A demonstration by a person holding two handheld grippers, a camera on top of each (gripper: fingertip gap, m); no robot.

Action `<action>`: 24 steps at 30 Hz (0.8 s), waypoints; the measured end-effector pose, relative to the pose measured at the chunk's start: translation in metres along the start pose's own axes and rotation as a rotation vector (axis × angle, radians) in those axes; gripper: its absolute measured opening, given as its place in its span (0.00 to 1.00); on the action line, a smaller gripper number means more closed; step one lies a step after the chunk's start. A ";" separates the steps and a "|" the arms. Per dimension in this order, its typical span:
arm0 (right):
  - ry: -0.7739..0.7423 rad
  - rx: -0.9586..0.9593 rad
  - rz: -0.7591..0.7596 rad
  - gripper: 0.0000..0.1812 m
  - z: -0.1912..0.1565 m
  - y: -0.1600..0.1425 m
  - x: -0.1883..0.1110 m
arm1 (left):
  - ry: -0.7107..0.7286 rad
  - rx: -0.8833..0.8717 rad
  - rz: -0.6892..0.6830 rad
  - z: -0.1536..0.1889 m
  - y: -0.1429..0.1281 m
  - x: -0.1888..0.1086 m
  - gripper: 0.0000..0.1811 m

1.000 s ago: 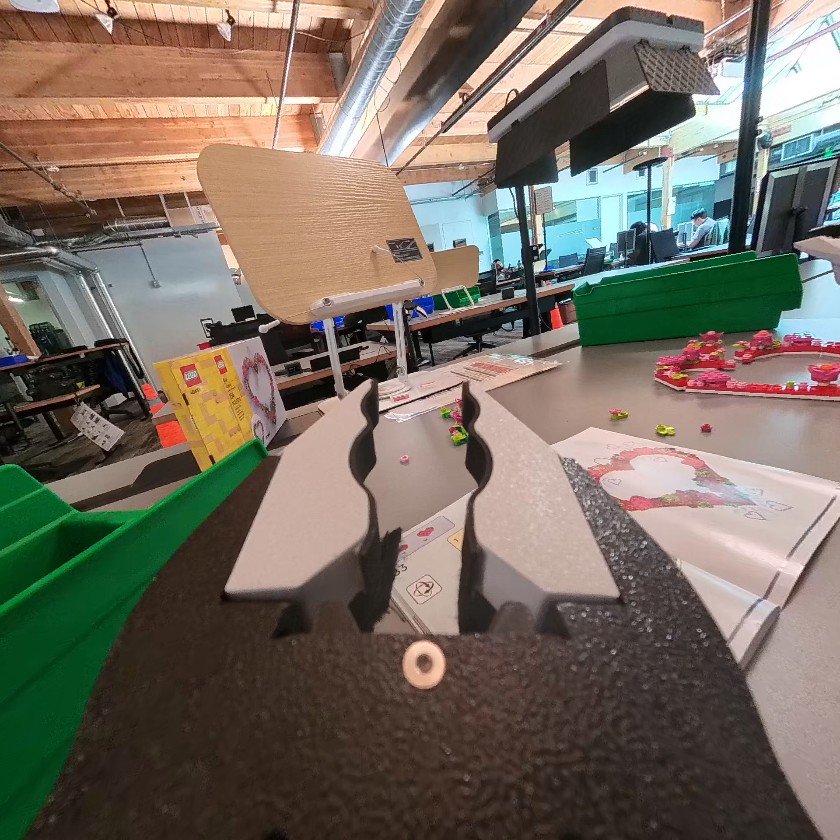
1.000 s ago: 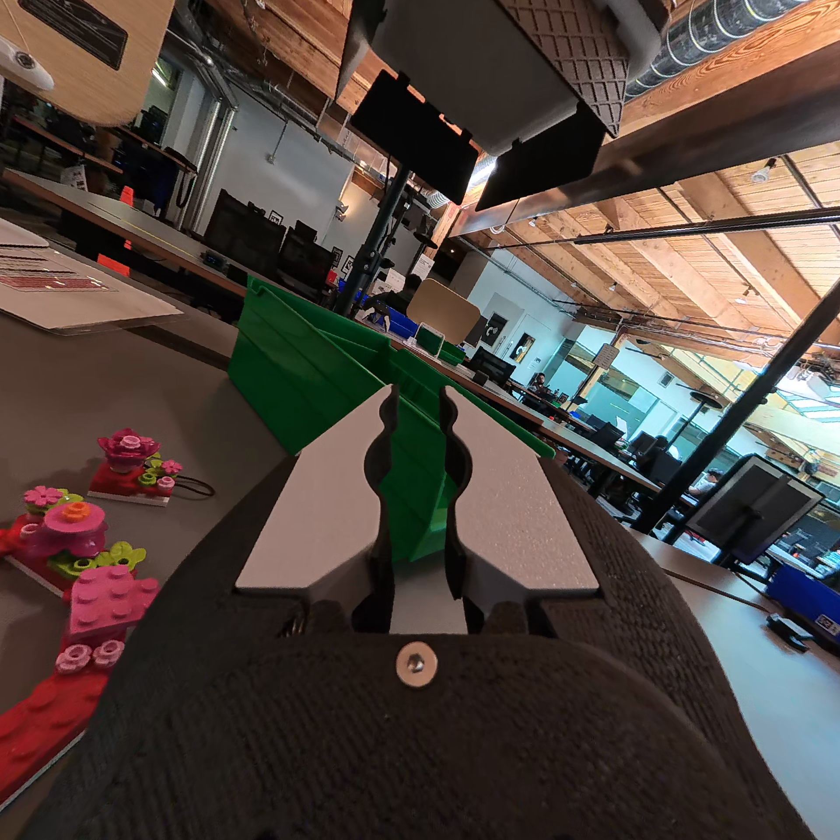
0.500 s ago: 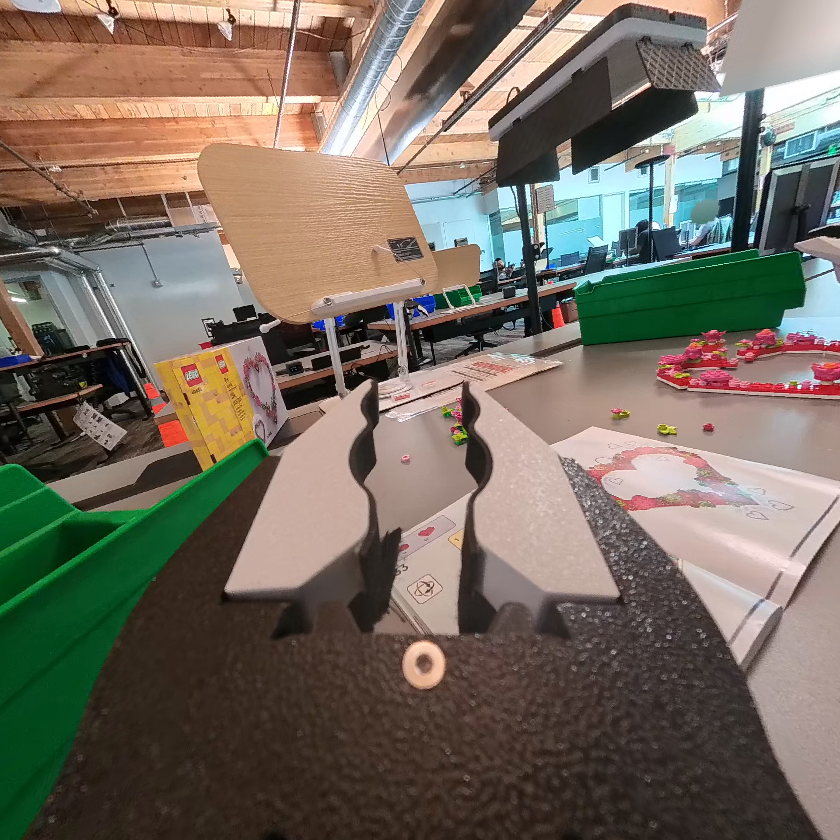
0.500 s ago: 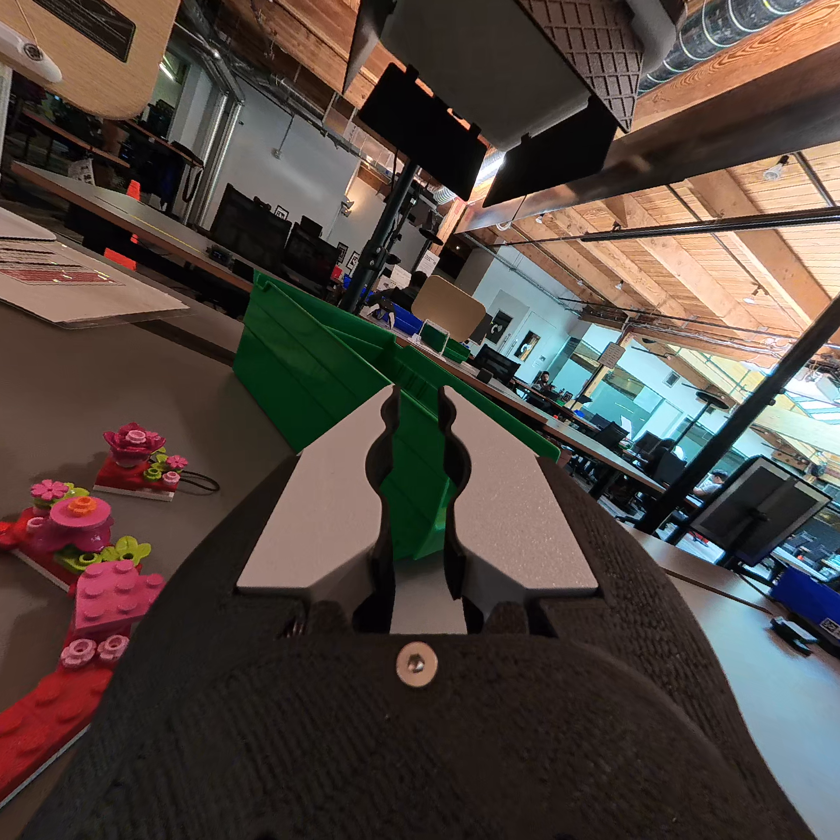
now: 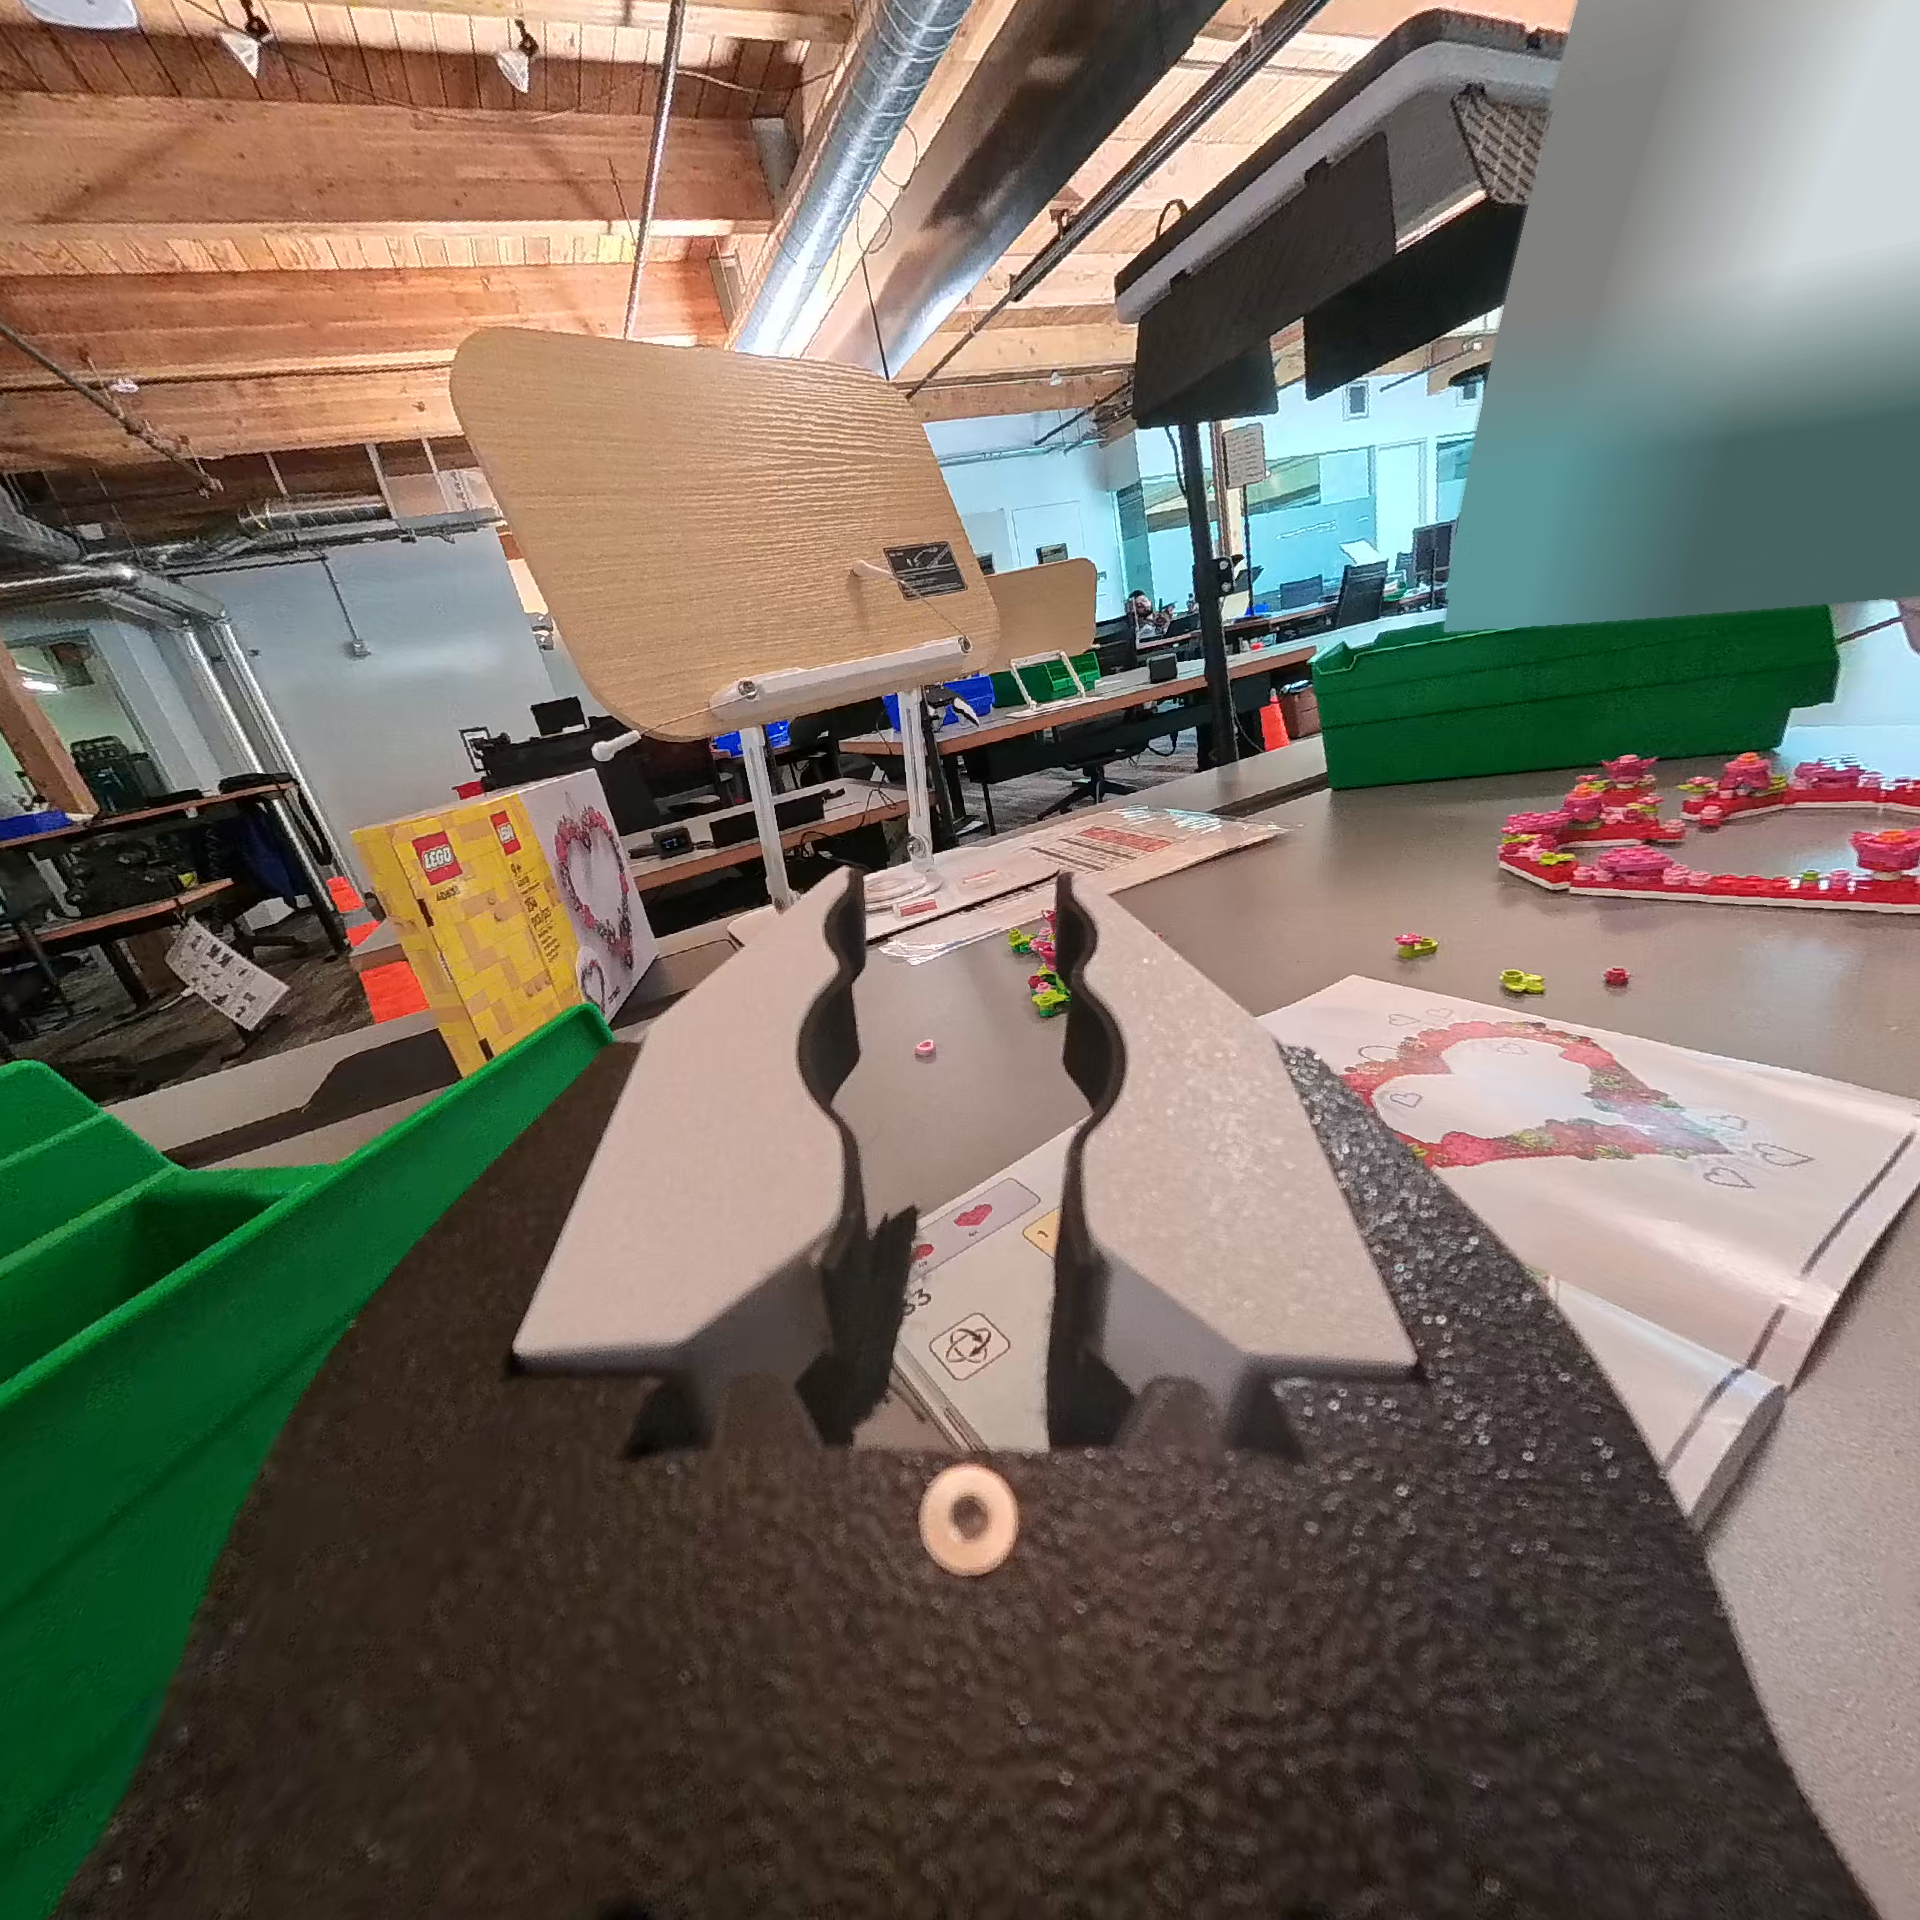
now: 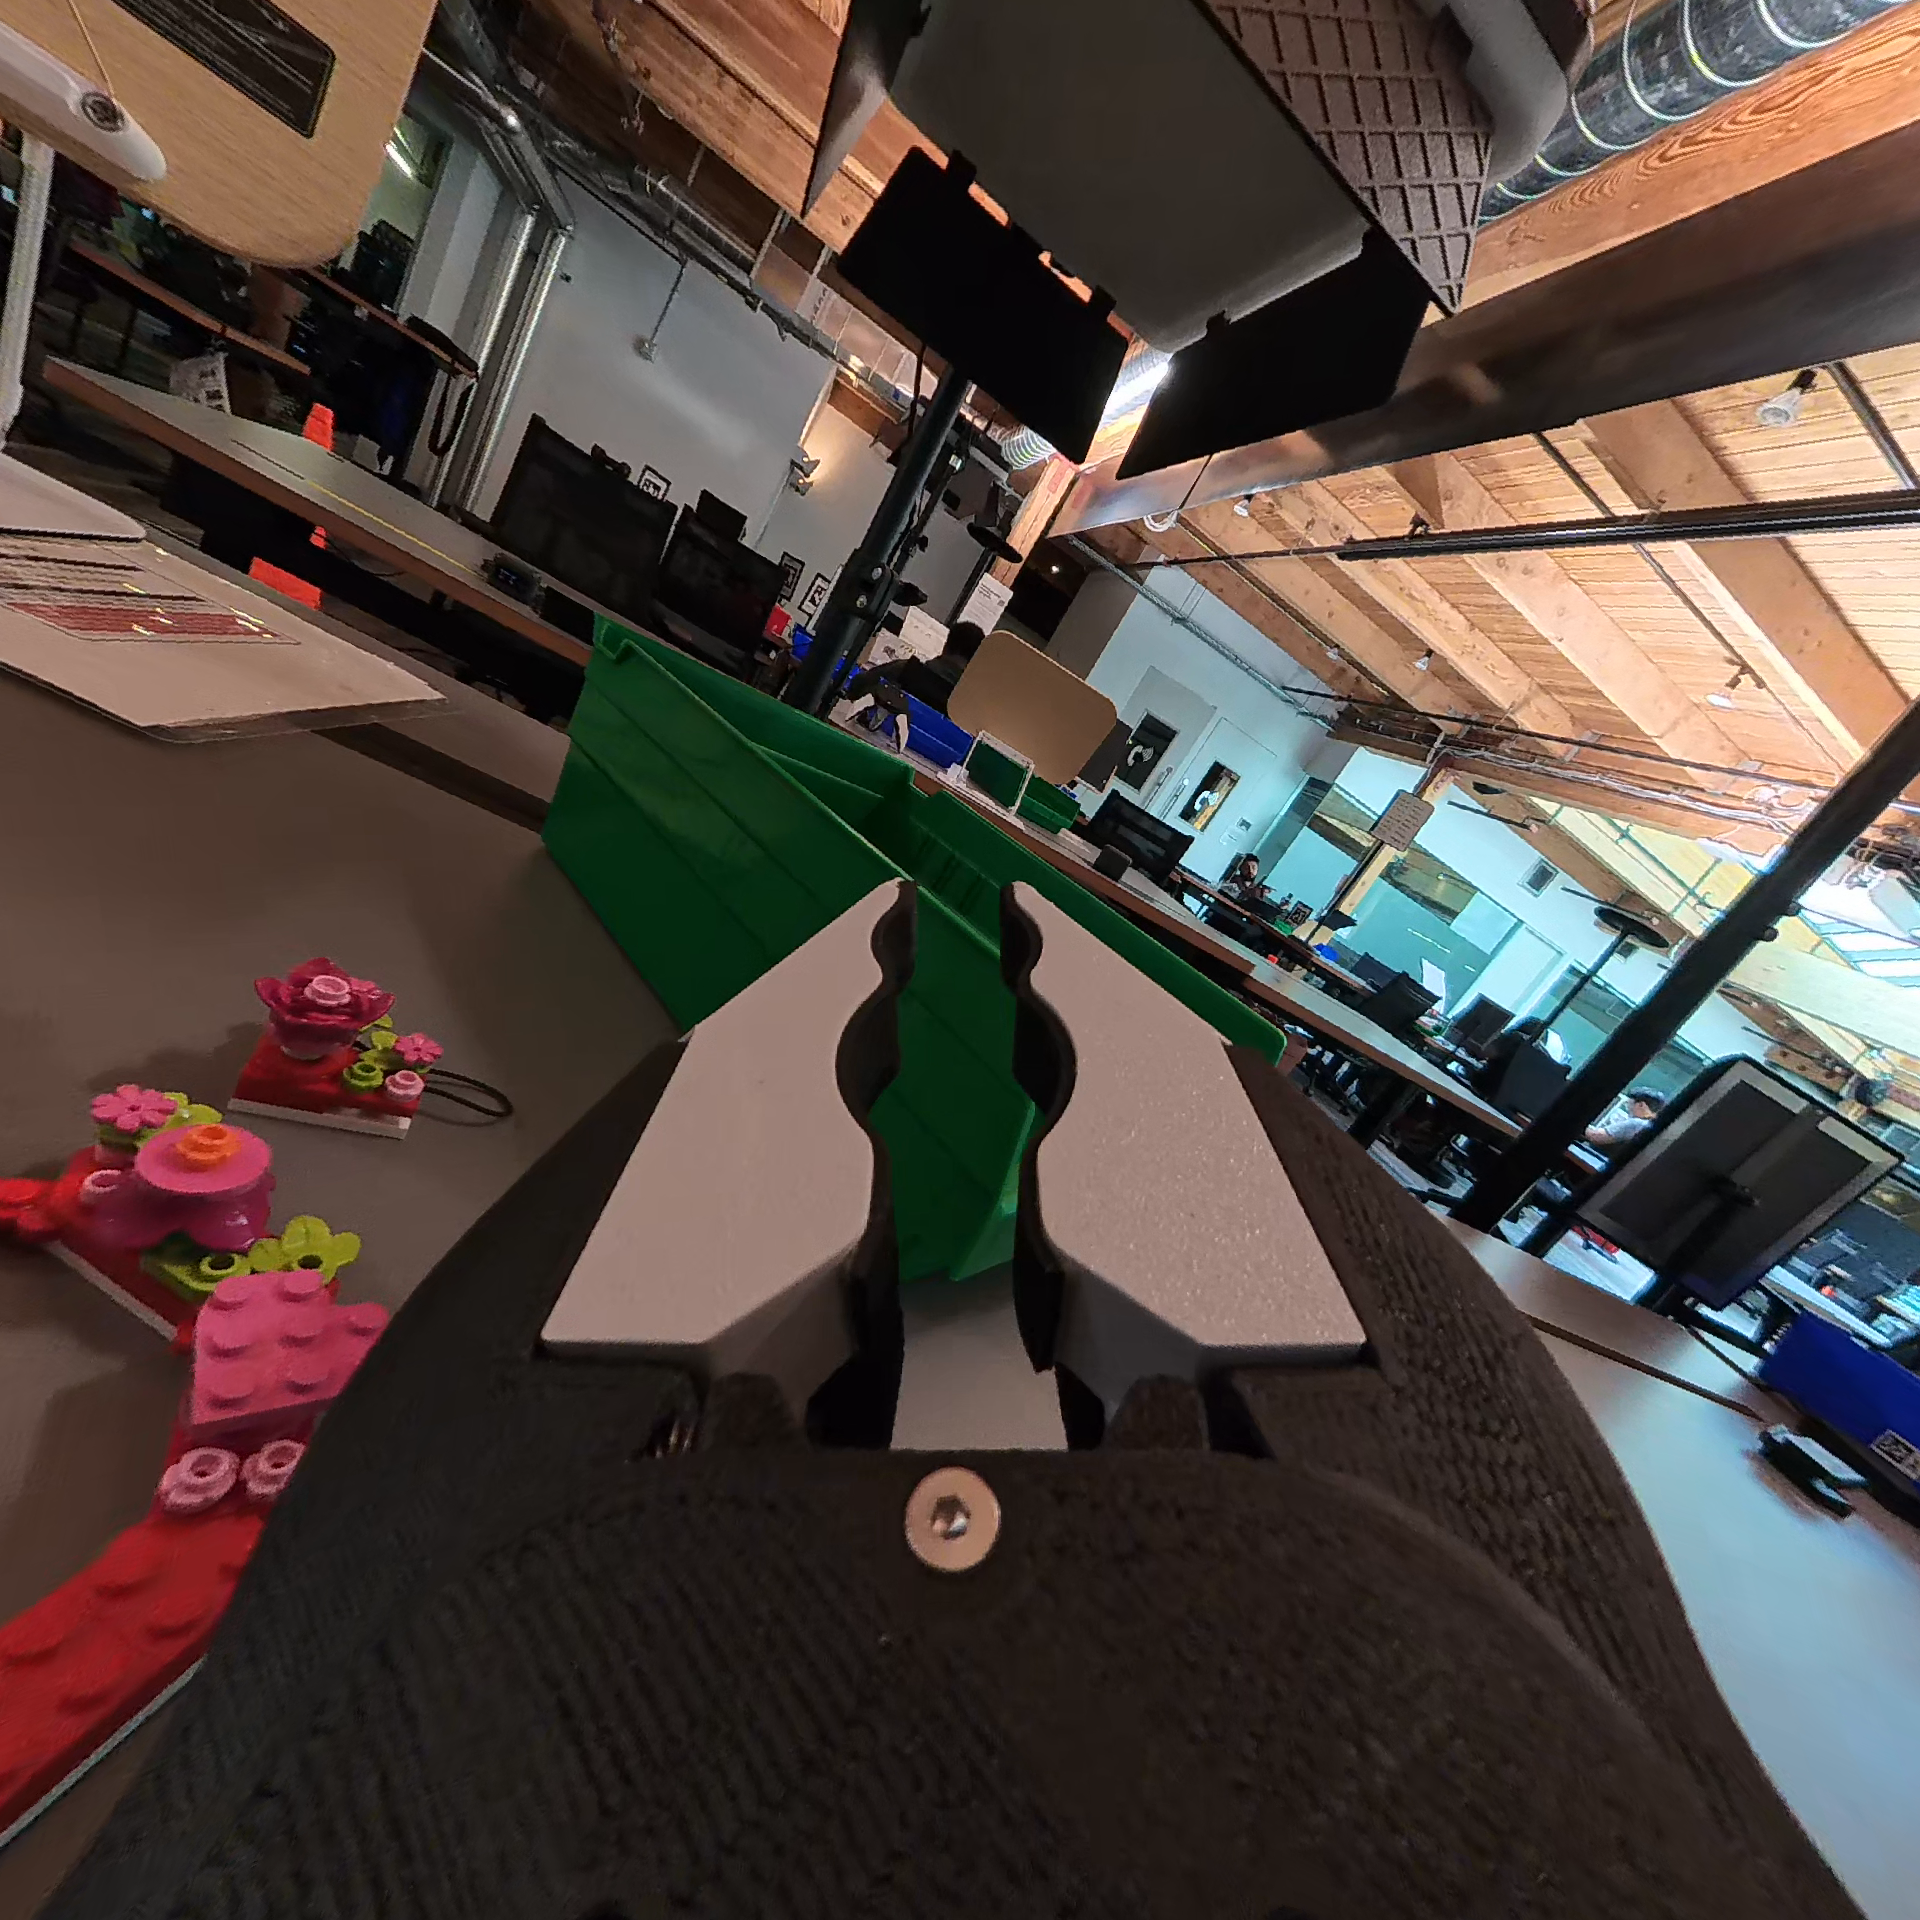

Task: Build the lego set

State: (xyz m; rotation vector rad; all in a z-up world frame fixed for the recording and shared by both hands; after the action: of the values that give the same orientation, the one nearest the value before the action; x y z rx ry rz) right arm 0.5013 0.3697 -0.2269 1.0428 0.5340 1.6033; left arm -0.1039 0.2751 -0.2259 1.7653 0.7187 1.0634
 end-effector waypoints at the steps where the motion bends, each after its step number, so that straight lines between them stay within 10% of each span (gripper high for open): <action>1: 0.002 -0.001 0.001 0.08 0.000 0.000 0.000 | 0.000 -0.001 0.001 0.000 0.000 0.000 0.18; 9: 0.320 0.006 0.029 0.11 -0.029 0.057 0.008 | 0.003 -0.001 -0.006 0.001 -0.001 0.002 0.18; 15: 1.059 0.235 -0.140 0.16 -0.153 0.152 0.051 | -0.035 -0.007 0.001 0.003 -0.001 0.003 0.18; 24: 1.560 0.002 -0.432 0.16 -0.302 0.194 0.130 | -0.047 -0.058 0.022 -0.001 -0.001 0.001 0.18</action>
State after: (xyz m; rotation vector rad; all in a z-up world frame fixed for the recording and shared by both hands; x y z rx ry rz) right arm 0.1408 0.4859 -0.1838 -0.5467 1.6111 1.7299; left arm -0.1041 0.2767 -0.2260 1.7467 0.6348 1.0442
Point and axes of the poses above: each gripper's, where its closed fingertips meet, x out along the fingers, y out of its top, z = x × y across the jaws, the point moved 10 cm from there along -x, back along the fingers, and after that the axes turned 8 degrees about z, right-handed, at the moved point
